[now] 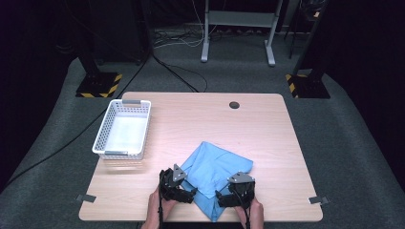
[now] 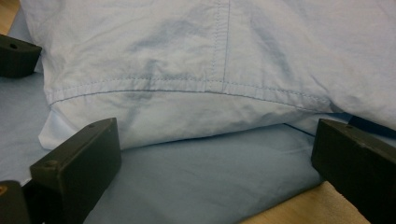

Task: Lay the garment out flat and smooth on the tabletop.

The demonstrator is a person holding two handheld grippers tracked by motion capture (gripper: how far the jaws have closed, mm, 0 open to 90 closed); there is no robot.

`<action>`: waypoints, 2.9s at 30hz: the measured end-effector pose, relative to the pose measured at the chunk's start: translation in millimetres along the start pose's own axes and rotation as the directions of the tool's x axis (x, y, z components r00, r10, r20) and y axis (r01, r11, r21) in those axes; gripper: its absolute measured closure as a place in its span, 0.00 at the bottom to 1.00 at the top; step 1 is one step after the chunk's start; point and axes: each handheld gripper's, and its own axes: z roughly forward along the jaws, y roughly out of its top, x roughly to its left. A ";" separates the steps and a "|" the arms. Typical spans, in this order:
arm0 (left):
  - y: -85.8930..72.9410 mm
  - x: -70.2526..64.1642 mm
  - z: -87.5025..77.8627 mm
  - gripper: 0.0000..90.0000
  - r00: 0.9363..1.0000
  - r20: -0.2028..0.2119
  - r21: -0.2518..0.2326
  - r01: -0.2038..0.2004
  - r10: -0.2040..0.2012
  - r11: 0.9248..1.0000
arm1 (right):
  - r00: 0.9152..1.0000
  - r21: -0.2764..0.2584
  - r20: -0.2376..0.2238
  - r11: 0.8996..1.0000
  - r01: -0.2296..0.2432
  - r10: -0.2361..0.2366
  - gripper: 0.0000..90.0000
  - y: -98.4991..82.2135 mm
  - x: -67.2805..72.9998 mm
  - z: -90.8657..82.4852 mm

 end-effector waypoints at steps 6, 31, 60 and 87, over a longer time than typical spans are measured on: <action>-0.3 -1.2 -0.4 0.00 1.000 0.015 -0.001 -0.017 0.017 1.000 | 0.998 0.039 -0.041 0.998 0.039 -0.038 0.04 5.1 -0.4 -0.5; -1.5 -2.2 -1.4 0.00 0.997 0.059 -0.002 -0.059 0.059 0.998 | 0.960 0.048 -0.091 0.961 0.271 -0.266 0.06 37.5 35.3 -26.5; -1.5 -2.1 -1.4 0.00 0.997 0.058 -0.002 -0.057 0.057 0.998 | 0.978 0.066 -0.104 0.980 0.187 -0.180 0.87 58.4 22.8 10.2; -1.4 -2.0 -1.4 0.00 0.997 0.058 -0.002 -0.057 0.057 0.998 | 0.988 -0.015 0.137 0.997 0.077 -0.074 0.91 112.2 -80.3 -2.1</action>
